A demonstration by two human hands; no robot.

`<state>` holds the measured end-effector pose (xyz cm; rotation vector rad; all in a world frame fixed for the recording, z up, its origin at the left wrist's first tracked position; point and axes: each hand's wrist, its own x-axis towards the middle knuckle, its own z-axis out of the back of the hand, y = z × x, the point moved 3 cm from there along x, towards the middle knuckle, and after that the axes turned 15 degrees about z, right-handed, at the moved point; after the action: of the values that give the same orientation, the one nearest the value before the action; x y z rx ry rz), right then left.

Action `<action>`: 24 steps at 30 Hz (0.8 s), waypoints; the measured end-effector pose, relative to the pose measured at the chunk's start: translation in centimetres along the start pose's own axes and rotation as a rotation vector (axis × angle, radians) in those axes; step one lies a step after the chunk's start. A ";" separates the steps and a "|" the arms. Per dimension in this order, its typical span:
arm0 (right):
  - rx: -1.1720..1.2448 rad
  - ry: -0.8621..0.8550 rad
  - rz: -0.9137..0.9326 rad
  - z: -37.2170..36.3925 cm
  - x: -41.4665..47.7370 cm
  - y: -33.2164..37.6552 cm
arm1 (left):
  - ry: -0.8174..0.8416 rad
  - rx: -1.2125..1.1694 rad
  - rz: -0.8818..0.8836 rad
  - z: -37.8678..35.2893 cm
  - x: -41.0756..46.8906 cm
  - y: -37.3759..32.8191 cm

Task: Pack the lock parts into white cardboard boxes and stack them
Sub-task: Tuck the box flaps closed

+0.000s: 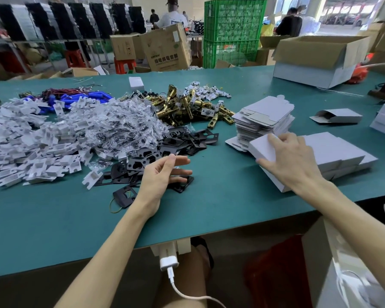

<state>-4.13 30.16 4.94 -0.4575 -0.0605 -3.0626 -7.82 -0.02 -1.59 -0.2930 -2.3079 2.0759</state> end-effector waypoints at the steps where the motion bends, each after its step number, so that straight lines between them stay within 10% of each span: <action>1: -0.017 0.014 -0.006 -0.3 -0.2 -0.3 | -0.003 0.003 0.002 0.0 0.0 0.0; 24: -0.053 -0.111 0.058 0.4 5.7 0.5 | -0.015 0.061 0.008 0.1 0.5 0.7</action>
<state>-9.38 29.47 7.02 -0.6207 0.0305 -2.9863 -8.29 -0.01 -2.37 -0.2867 -2.2500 2.1550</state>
